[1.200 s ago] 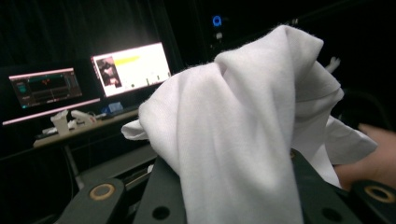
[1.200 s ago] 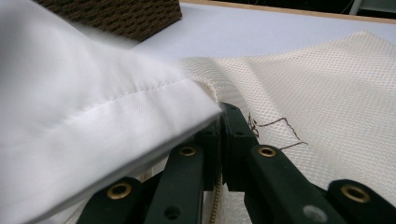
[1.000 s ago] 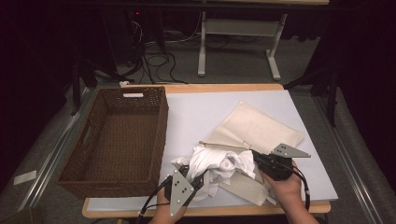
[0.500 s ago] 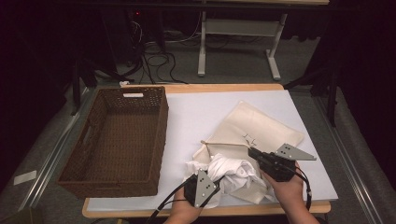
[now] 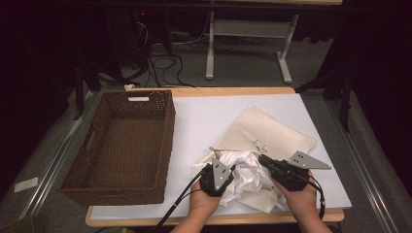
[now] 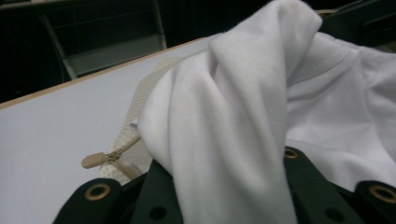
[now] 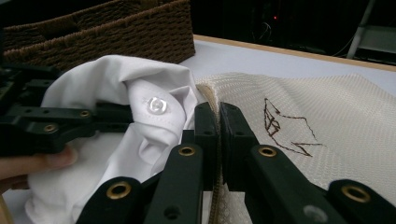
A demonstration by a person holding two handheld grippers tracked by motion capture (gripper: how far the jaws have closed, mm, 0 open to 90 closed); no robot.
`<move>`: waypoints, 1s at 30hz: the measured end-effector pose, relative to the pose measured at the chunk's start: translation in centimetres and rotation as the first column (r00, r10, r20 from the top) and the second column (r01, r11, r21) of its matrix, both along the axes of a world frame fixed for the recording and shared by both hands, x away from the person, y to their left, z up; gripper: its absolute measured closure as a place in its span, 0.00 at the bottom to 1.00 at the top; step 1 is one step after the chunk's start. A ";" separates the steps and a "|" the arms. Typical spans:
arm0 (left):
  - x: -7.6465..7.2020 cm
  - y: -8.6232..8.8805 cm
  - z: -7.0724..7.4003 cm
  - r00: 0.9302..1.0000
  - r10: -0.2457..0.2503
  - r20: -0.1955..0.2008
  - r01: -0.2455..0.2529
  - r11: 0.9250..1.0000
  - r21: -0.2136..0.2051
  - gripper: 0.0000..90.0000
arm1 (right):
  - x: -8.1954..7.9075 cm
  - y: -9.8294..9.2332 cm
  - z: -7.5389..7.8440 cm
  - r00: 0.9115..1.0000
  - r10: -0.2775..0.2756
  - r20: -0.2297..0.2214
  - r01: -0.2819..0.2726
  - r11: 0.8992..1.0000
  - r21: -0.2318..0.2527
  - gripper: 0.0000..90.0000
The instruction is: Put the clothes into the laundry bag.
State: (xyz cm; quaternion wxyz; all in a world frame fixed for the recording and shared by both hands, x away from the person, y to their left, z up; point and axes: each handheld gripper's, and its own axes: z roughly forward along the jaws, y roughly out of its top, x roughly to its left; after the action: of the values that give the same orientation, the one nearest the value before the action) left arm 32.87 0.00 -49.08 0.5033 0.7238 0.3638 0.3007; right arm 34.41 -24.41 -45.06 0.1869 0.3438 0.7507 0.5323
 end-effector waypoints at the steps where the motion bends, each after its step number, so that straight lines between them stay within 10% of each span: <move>1: 0.0 0.0 0.0 1.000 0.000 0.000 0.000 1.000 0.000 0.81 | 0.0 0.0 0.0 1.000 -0.002 -0.002 0.002 1.000 -0.001 0.97; 11: 0.8 -1.9 -0.2 0.999 -0.021 -0.027 0.023 0.998 0.054 0.77 | 0.1 0.3 -0.1 1.000 -0.011 -0.001 0.011 1.000 0.006 0.97; 15: 1.5 -3.0 -1.0 0.993 -0.033 -0.110 0.047 0.990 0.131 0.73 | 0.1 0.5 0.0 1.000 0.006 0.008 -0.006 1.000 0.014 0.97; 25: -0.5 -0.9 0.3 0.997 -0.059 -0.047 0.062 0.996 0.066 0.25 | -0.2 0.4 -0.1 1.000 0.005 0.012 -0.005 1.000 -0.001 0.97; 30: -2.8 1.4 0.9 0.995 -0.100 -0.004 0.099 0.995 -0.017 0.21 | -0.2 0.5 -0.2 1.000 0.008 0.012 -0.008 1.000 -0.007 0.97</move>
State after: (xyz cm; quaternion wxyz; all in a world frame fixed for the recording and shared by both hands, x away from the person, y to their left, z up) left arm 30.05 1.43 -48.22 0.5226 0.7376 0.3310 0.2704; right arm 34.18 -23.95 -45.25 0.1906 0.3368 0.7529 0.5324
